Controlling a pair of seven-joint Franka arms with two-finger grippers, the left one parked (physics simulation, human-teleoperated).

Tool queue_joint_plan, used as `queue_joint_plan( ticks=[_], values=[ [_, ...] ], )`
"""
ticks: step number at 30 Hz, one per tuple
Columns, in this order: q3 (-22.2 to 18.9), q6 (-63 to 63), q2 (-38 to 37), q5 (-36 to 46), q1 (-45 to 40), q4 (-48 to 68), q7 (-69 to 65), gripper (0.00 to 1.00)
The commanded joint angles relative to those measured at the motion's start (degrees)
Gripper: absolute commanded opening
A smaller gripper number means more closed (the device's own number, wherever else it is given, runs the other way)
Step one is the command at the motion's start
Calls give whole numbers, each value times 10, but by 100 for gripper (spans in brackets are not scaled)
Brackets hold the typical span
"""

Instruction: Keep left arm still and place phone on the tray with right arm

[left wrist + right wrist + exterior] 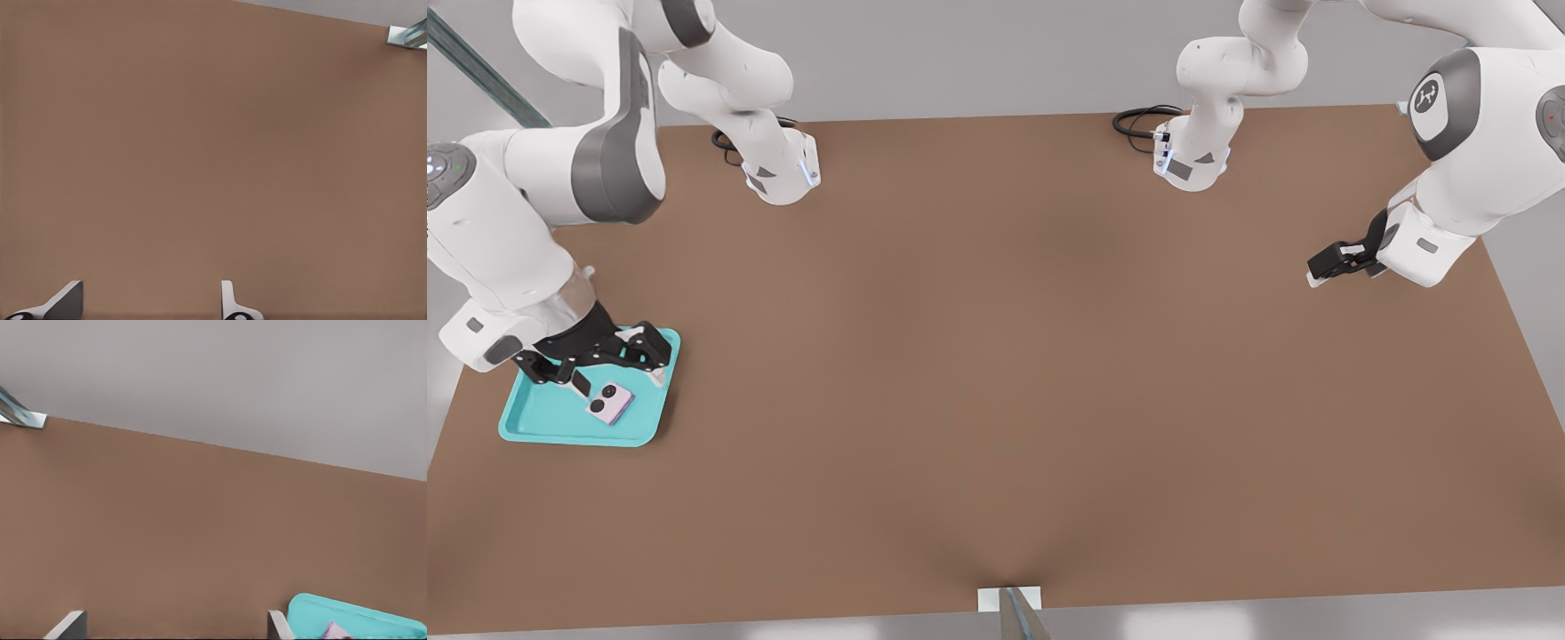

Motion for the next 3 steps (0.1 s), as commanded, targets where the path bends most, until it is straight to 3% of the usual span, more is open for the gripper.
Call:
queue_joint_plan(
  ticks=[1,3],
  values=[
    [-51,-104,-2,7,52,1,85,100],
    [-52,-103,-2,7,53,-4,83,100]
  ],
)
